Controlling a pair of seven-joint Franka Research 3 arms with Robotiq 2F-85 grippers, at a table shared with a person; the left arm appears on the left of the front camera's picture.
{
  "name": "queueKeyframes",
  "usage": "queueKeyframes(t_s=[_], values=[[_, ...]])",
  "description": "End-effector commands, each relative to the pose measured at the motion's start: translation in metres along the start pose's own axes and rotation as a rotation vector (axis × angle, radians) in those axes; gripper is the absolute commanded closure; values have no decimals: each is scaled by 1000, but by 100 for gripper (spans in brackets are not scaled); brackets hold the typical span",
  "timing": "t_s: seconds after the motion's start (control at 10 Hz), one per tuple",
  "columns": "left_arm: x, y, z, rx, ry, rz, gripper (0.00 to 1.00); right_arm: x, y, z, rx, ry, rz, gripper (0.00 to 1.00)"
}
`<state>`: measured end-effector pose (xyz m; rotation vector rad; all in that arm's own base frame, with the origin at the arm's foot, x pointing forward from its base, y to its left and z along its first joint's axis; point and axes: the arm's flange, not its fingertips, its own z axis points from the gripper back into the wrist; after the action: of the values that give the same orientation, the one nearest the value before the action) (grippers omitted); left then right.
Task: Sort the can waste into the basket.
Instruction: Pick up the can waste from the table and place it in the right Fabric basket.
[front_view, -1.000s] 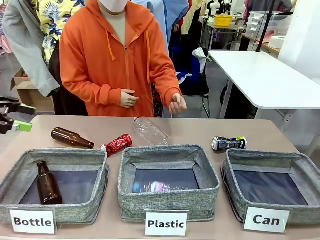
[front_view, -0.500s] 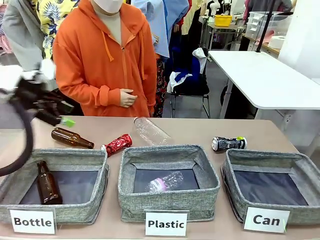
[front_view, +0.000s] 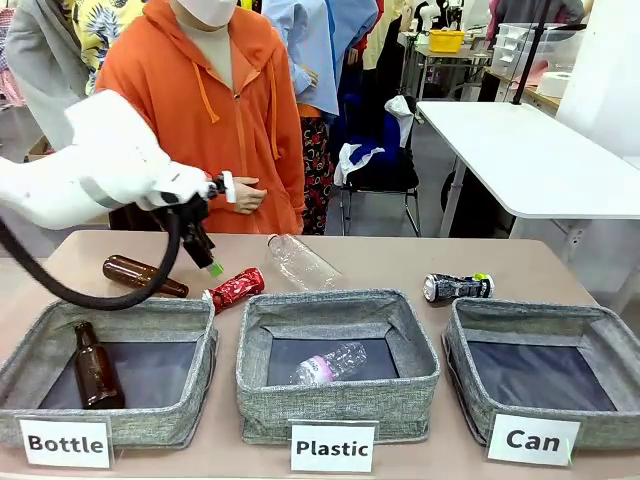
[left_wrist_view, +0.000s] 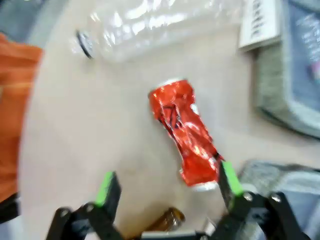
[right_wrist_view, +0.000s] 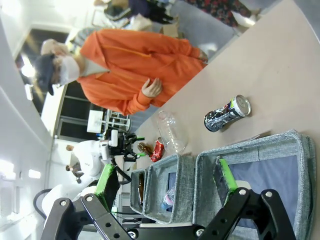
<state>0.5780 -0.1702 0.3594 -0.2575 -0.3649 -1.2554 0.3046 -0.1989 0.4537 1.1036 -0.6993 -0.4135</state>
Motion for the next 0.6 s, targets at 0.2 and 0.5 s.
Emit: queueKeyframes(t_s=[0.2,0.5], values=[[35,7,-47,-51,94,-19,0,2,-1,-2,24,-23,26,0],[37,3,-86,-79,149,-21,0,2,-1,-2,24,-23,26,0]])
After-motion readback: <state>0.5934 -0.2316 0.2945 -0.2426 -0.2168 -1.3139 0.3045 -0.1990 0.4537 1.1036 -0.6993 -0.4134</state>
